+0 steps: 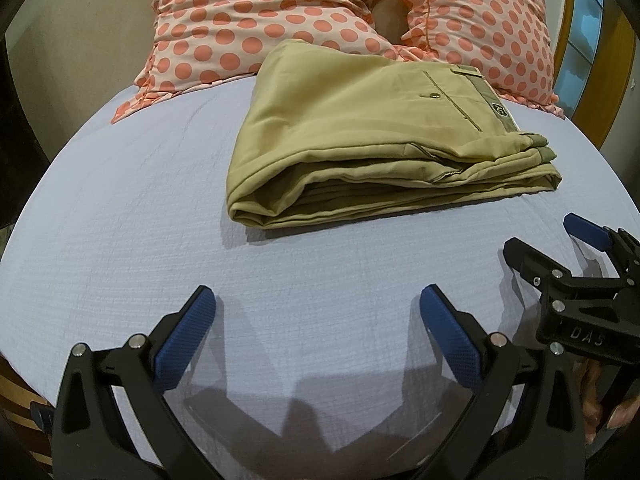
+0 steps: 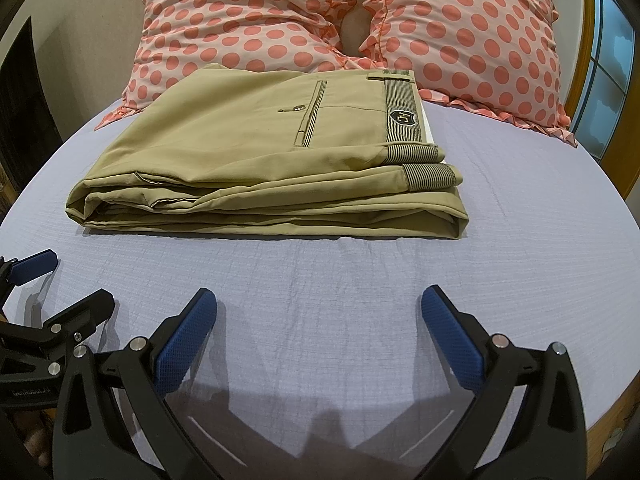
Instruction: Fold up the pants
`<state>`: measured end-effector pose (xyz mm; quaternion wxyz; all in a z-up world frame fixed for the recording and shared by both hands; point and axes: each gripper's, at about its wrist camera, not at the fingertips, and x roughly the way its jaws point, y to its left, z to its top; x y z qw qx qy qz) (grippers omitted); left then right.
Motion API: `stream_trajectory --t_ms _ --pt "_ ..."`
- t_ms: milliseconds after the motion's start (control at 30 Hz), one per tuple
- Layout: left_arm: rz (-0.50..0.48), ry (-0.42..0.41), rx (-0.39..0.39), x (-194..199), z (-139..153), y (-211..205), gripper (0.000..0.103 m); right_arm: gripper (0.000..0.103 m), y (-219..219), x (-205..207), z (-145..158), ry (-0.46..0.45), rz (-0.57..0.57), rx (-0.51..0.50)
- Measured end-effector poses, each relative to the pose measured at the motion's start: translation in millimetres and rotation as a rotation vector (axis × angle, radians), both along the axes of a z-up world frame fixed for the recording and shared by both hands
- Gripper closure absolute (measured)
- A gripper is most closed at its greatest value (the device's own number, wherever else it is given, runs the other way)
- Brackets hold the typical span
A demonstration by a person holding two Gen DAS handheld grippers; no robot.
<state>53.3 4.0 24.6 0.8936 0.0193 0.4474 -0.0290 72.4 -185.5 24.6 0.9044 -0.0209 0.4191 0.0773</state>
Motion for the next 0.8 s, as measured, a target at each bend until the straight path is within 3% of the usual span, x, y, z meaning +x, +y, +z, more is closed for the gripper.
stream_trajectory --t_ms 800 --pt "0.006 0.016 0.004 1.3 -2.2 -3.7 0.002 0.001 -0.4 0.3 0.0 0.000 0.001 0.000"
